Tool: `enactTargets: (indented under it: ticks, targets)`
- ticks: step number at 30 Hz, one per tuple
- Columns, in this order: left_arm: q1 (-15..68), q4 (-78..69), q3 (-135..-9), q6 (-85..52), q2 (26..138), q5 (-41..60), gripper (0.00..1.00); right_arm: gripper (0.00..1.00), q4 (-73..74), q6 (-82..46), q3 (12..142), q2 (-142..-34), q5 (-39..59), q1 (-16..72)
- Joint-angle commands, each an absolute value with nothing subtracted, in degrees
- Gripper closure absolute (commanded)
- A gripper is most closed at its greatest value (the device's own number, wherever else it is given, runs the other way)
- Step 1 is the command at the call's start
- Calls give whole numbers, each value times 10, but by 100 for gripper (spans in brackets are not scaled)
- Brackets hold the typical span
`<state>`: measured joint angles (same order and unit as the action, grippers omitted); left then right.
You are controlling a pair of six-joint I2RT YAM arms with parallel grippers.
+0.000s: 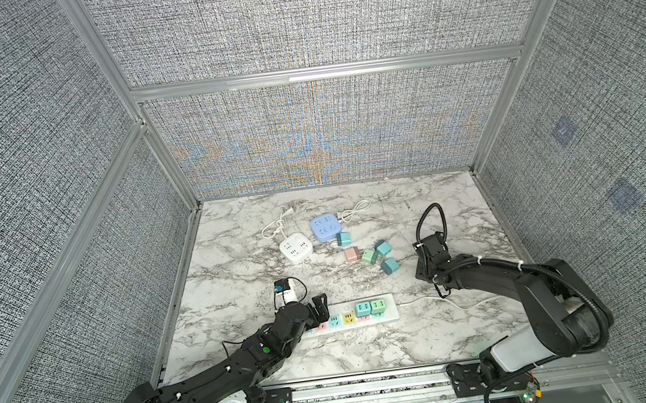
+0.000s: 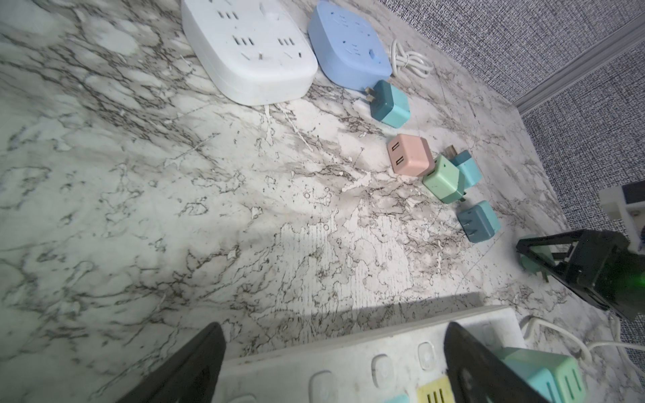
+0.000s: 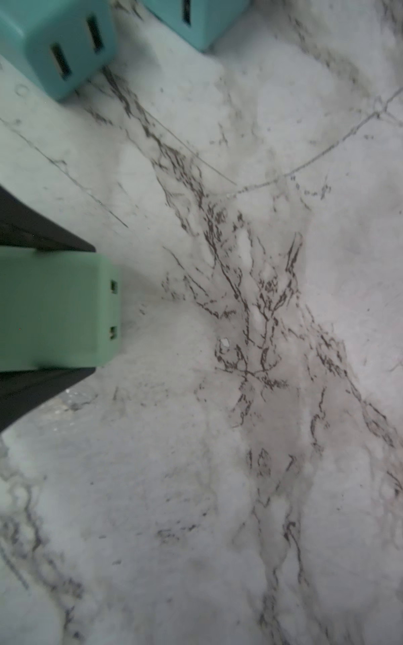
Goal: Insert the plug
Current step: 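Close the right gripper on the green charger, then lift the green charger and carry it toward the left gripper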
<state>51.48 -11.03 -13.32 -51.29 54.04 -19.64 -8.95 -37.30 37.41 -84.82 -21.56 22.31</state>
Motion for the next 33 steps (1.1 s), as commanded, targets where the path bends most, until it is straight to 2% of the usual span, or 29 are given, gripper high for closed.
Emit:
enactTargets:
  ticks: [1, 10, 15, 24, 33]
  targets:
    - [513, -117, -137, -476, 510, -220, 1, 73, -101, -356, 368, -804, -223, 238]
    - [512, -63, -174, -381, 411, -243, 1, 91, -9, -235, 327, -634, -243, 353]
    - [511, -62, -202, -315, 366, -198, 1, 100, 71, -155, 287, -556, -260, 428]
    - [512, -20, -278, -244, 384, -101, 1, 100, 264, 5, 206, -531, -282, 540]
    - [512, -52, -310, -201, 454, 32, 6, 100, 404, 118, 153, -550, -251, 591]
